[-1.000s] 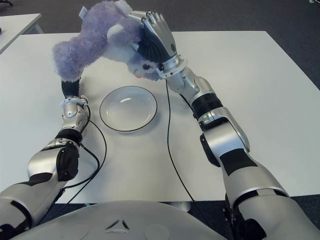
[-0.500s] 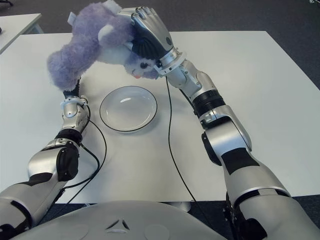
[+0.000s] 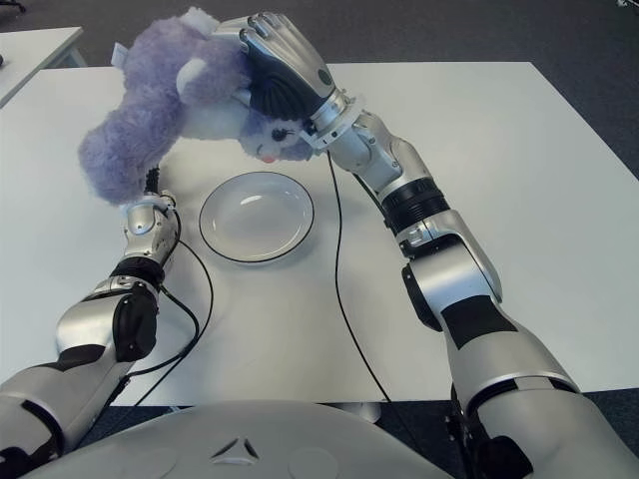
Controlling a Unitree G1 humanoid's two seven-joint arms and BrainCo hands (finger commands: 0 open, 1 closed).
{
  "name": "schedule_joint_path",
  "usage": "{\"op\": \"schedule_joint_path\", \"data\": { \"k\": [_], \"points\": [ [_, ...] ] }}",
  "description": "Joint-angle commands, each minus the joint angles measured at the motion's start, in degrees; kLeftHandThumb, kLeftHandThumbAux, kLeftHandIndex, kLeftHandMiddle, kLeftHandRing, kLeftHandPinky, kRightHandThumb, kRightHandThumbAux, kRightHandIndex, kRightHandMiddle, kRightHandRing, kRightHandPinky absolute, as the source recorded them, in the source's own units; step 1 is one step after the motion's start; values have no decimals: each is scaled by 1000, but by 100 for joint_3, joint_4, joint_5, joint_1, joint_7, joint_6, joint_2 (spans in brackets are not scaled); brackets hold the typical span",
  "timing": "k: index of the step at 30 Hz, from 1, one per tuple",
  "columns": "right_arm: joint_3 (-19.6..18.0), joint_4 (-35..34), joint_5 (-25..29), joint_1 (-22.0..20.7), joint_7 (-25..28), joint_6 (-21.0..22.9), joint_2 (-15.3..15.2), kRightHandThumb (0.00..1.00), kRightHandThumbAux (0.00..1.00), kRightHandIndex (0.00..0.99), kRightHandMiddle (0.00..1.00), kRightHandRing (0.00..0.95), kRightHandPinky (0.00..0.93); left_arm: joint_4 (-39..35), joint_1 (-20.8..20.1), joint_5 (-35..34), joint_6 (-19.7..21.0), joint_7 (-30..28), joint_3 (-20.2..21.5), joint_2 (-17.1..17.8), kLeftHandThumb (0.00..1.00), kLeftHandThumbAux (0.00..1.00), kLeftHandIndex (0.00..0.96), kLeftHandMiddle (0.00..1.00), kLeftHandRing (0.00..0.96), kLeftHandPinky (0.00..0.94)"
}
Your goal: Put the doll into the plate.
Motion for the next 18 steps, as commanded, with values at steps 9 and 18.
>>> {"op": "schedule_joint_path", "data": {
  "k": [9,18],
  "points": [
    [76,-359,400,176,896,-138,126,724,709,441,836,840,850,848,1445,-31,413,40,-10,-581,0,531,27,68,26,0],
    [114,-222,416,183,1155,-228,248,722,709,441,831,832,845,846,1436,-50,409,41,6,-602,0,524,27,72,26,0]
  ]
}}
